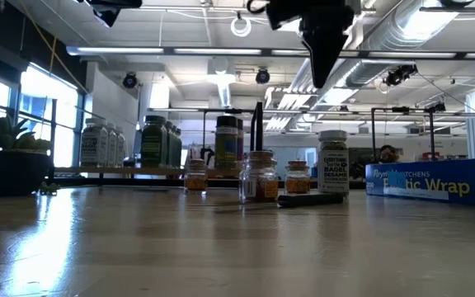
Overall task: Shelf spices
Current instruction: Put the white lid seasoning bottle on the shelf
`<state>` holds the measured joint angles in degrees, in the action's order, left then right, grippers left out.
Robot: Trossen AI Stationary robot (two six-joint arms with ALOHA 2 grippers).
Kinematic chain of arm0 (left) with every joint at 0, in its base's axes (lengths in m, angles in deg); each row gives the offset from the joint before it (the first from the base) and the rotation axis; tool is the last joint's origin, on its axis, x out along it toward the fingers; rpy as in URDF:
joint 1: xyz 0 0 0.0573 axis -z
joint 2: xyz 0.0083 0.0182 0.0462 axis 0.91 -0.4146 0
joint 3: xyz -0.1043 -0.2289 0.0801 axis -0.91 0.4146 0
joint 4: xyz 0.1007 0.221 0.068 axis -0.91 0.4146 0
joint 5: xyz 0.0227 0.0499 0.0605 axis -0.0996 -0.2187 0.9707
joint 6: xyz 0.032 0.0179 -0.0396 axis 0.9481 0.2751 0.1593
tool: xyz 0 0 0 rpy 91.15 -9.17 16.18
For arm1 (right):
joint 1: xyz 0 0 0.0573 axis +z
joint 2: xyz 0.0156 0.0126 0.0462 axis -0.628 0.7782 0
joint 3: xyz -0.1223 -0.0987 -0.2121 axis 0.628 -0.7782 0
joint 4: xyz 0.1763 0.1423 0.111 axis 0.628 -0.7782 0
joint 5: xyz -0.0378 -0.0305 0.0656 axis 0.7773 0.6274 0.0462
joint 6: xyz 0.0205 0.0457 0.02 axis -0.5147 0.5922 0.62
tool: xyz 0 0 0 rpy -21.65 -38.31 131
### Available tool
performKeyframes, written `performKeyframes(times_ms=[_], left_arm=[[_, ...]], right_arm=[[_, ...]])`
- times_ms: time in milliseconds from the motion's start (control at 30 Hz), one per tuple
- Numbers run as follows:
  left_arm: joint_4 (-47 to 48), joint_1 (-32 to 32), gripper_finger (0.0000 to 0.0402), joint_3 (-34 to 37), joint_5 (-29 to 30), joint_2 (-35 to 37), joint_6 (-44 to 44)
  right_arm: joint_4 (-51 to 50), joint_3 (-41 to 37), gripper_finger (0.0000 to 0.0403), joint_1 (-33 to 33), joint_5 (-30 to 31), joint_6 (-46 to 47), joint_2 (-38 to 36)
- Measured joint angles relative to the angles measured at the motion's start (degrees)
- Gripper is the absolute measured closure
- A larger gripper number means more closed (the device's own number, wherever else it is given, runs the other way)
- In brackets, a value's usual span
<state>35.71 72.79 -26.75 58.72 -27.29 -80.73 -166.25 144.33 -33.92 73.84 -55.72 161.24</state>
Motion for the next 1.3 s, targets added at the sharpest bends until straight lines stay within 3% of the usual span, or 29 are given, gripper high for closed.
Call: performKeyframes(times_ms=[300,733,1300], left_arm=[[7.59,0.07,0.0401,-0.02,-0.09,1.07,-8.33],[8.07,0.05,0.0401,-0.02,-0.07,0.98,-2.15],[8.55,0.05,0.0401,-0.02,-0.70,0.96,-2.85]], right_arm=[[0.13,0.00,0.0161,-9.95,-10.64,-6.05,1.07],[-4.22,-0.02,0.0102,-11.74,-11.65,-15.02,10.00],[-4.06,-0.02,0.0100,-15.95,-19.42,-16.30,13.99]])
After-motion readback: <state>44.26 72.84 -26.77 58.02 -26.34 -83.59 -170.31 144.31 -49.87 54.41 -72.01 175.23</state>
